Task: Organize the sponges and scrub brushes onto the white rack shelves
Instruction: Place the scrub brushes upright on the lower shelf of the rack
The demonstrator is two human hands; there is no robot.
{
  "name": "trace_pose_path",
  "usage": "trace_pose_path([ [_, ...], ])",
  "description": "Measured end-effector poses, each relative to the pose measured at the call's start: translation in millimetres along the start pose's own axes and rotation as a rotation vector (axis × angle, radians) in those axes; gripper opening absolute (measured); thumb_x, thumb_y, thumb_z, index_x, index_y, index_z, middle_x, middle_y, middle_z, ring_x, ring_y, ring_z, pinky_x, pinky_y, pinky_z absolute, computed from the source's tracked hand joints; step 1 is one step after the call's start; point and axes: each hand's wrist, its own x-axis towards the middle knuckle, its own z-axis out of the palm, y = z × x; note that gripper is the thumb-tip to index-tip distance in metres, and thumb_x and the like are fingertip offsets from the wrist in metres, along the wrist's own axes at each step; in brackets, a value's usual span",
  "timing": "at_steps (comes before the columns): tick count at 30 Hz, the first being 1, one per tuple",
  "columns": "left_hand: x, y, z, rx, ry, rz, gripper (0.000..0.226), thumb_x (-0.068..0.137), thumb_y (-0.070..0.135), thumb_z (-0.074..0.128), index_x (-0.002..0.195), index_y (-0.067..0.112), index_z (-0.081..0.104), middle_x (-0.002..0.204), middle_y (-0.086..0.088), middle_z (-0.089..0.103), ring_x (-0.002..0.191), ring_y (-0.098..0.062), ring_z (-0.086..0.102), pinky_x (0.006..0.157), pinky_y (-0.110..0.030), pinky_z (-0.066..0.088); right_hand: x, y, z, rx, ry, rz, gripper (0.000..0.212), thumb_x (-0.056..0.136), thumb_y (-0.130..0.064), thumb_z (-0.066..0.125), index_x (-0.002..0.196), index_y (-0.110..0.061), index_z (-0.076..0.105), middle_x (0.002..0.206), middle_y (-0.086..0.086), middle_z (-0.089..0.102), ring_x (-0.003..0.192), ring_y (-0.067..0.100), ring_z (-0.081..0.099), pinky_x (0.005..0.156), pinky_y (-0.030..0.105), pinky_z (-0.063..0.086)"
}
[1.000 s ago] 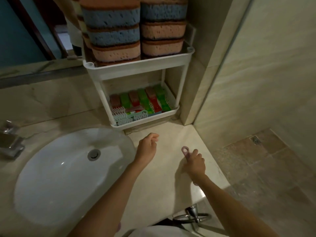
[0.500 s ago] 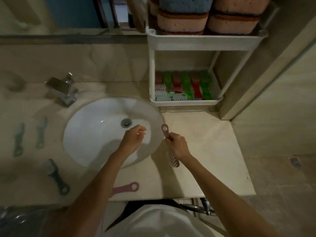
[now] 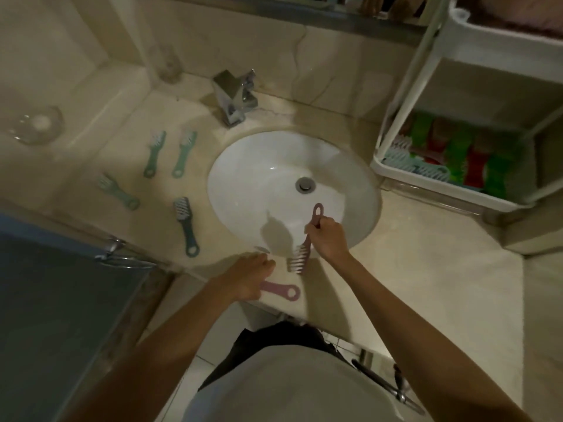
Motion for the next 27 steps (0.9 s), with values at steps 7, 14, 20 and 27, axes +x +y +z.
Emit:
trace_pose_path([
  [7, 12.2, 8.1, -2.6, 0.093, 0.101, -0.034, 0.043, 0.084, 0.007, 0.05, 0.125, 0.003, 0.04, 0.133, -0.015, 0.042, 0.123, -0.032, 0.041, 0.097, -0.04, 0.035, 2.9, 3.4, -22.6, 0.134, 0.065, 0.039, 0.028, 0.087, -0.011, 0.048, 0.066, -0.008, 0.067, 0.064, 0.007, 0.063, 0.065, 0.024, 0.057, 0.078, 0.039, 0.048],
  [14, 41.1, 36.3, -38.7, -0.084, 0.25, -0.067, 0.033, 0.096, 0.01, 0.036, 0.127, 0.001, 0.037, 0.127, -0.017, 0.046, 0.107, -0.037, 0.056, 0.084, -0.042, 0.044, -12.3, 15.8, -81.0, 0.534, 0.254, 0.107, 0.018, 0.081, -0.007, 0.058, 0.067, -0.005, 0.069, 0.045, -0.005, 0.062, 0.037, 0.005, 0.053, 0.05, 0.022, 0.05],
  [20, 73.1, 83.9, -118.4, -0.152, 0.448, -0.006, 0.038, 0.098, 0.012, 0.035, 0.135, 0.004, 0.031, 0.122, -0.02, 0.059, 0.11, -0.036, 0.058, 0.087, -0.041, 0.045, -26.0, 26.2, -153.1, 0.842, 0.528, 0.049, 0.021, 0.084, 0.003, 0.053, 0.072, -0.013, 0.061, 0.073, 0.009, 0.065, 0.058, 0.017, 0.061, 0.055, 0.024, 0.056],
  [27, 102.8, 141.9, -183.6, 0.068, 0.543, 0.267, 0.032, 0.101, 0.015, 0.03, 0.131, 0.009, 0.04, 0.132, -0.016, 0.049, 0.114, -0.034, 0.055, 0.09, -0.043, 0.044, -5.3, 47.1, -223.6, 1.015, 0.818, 0.045, 0.025, 0.086, 0.009, 0.053, 0.069, -0.01, 0.052, 0.076, 0.007, 0.057, 0.064, 0.017, 0.06, 0.057, 0.025, 0.055],
])
